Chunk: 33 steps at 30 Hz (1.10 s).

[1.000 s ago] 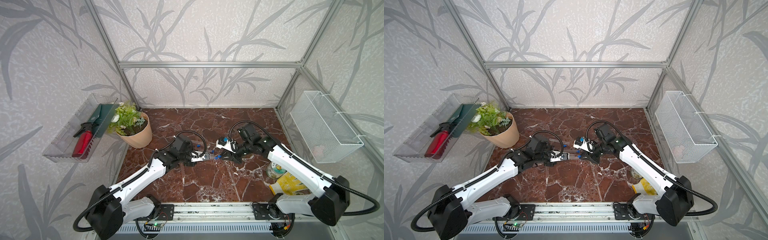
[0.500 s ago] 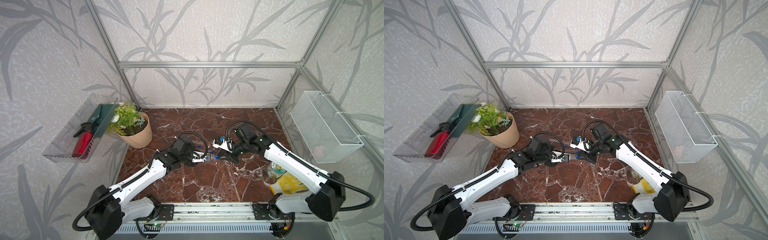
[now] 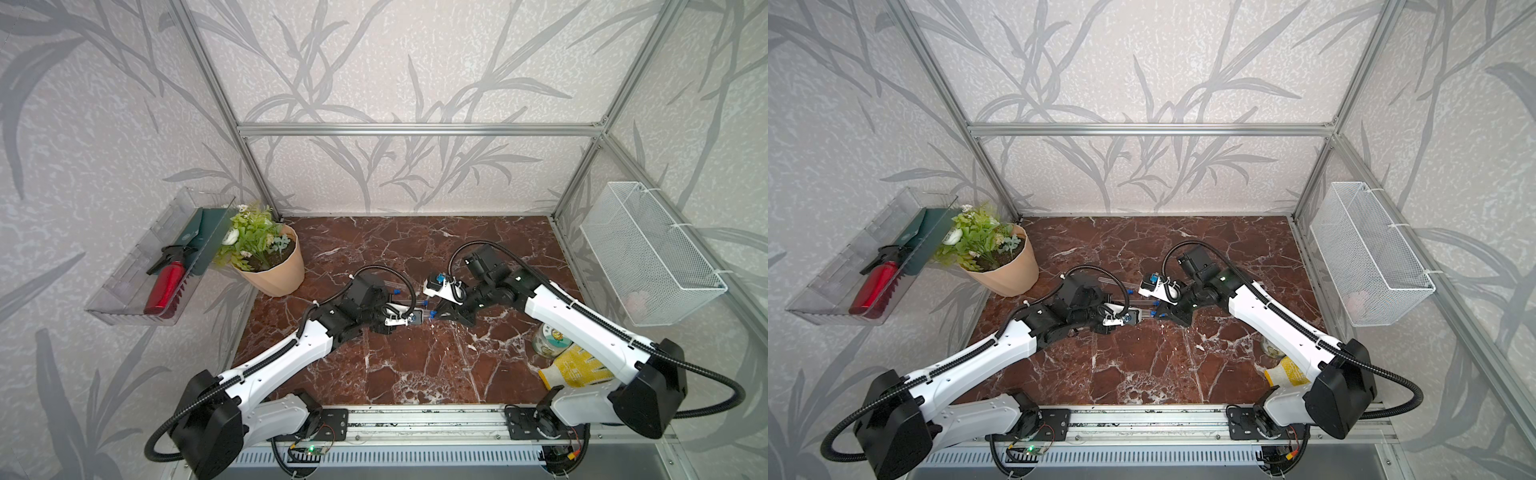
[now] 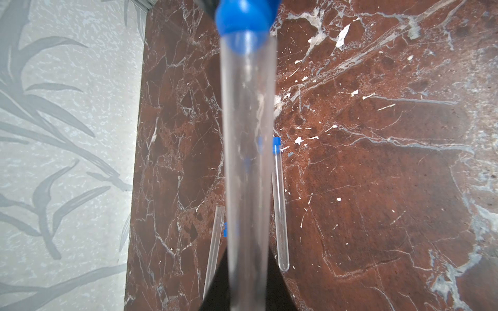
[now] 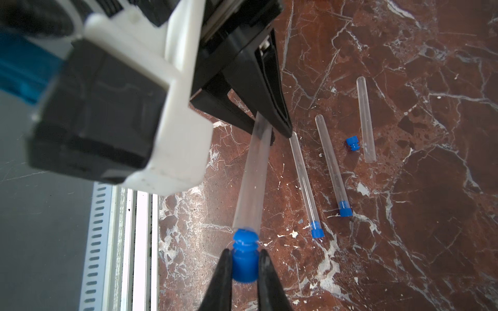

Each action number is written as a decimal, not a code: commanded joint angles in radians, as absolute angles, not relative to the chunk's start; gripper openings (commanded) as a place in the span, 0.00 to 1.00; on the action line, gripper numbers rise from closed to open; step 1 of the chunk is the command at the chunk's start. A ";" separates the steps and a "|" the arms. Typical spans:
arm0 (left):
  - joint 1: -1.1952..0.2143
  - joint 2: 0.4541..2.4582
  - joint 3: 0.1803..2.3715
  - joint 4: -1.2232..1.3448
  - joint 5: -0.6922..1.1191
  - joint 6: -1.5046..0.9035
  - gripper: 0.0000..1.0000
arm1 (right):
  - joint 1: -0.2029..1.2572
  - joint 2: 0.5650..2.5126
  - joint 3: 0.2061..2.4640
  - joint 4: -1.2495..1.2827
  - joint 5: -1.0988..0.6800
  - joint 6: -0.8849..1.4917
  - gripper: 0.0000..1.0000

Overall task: Insert stoppers into test tubes
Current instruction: Insert the stopper into the test tube.

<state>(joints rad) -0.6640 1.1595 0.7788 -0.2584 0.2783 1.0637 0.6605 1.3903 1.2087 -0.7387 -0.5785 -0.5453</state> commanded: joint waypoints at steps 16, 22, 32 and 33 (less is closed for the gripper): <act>-0.815 1.170 0.826 -0.330 0.016 1.287 0.00 | 0.673 1.513 1.381 -0.825 -0.539 -0.434 0.09; -0.846 1.142 0.816 -0.307 0.036 1.325 0.00 | 0.673 1.517 1.403 -0.748 -0.603 -0.365 0.08; -0.890 1.123 0.814 -0.292 0.074 1.345 0.00 | 0.673 1.511 1.394 -0.549 -0.716 -0.194 0.05; -0.891 1.119 0.814 -0.282 0.087 1.334 0.00 | 0.673 1.507 1.386 -0.517 -0.719 -0.170 0.04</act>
